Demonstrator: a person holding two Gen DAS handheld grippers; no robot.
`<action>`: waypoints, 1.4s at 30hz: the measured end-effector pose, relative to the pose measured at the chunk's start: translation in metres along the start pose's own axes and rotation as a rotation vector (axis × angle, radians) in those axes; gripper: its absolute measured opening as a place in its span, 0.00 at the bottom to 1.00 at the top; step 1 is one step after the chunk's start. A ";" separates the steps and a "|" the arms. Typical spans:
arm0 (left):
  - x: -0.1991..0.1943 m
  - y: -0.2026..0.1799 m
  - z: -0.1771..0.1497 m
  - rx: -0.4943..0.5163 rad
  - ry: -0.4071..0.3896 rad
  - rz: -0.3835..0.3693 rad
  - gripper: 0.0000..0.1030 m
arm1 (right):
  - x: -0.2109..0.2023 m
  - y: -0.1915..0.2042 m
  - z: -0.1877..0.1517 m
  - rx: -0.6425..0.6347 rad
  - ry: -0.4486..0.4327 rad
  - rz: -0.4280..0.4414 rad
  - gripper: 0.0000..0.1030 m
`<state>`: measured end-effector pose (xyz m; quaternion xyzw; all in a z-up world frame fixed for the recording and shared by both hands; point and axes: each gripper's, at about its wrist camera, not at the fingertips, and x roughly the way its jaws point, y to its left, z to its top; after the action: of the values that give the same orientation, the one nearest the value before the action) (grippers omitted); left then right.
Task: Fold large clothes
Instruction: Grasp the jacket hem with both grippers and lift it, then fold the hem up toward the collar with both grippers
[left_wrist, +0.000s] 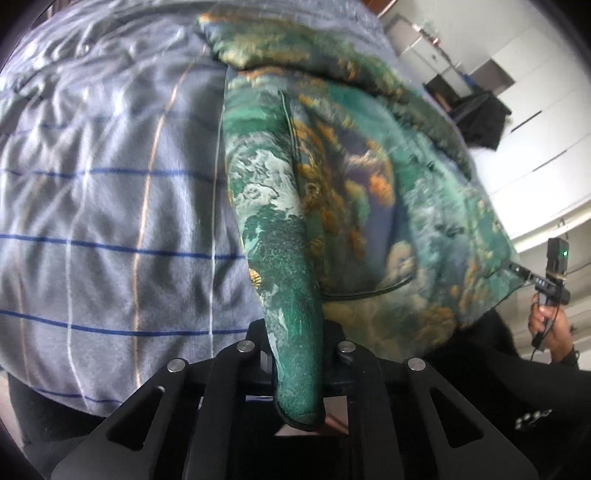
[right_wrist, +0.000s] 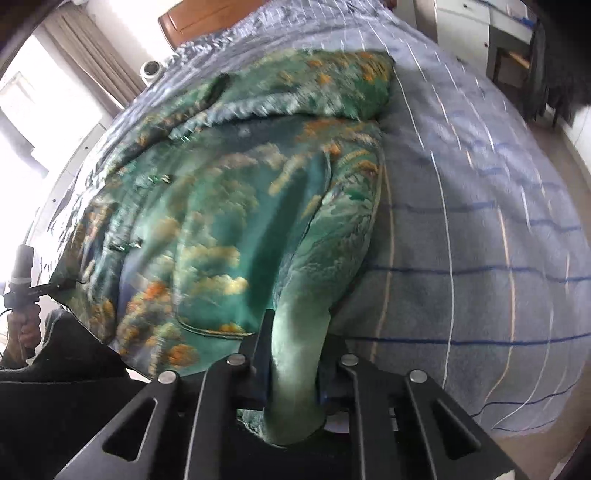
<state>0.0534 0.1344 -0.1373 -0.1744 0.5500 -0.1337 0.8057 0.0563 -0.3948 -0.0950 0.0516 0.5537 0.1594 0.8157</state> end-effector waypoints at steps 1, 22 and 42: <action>-0.006 -0.002 0.001 0.000 -0.017 -0.006 0.10 | -0.006 0.004 0.002 0.000 -0.017 0.009 0.15; -0.060 0.007 -0.026 -0.075 -0.064 -0.042 0.08 | -0.047 0.018 -0.019 0.011 -0.035 0.126 0.12; -0.070 0.008 0.226 -0.138 -0.331 -0.028 0.08 | -0.030 -0.046 0.202 0.263 -0.284 0.337 0.11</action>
<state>0.2397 0.2003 -0.0063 -0.2565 0.4152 -0.0764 0.8695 0.2413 -0.4294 -0.0039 0.2705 0.4332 0.2109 0.8335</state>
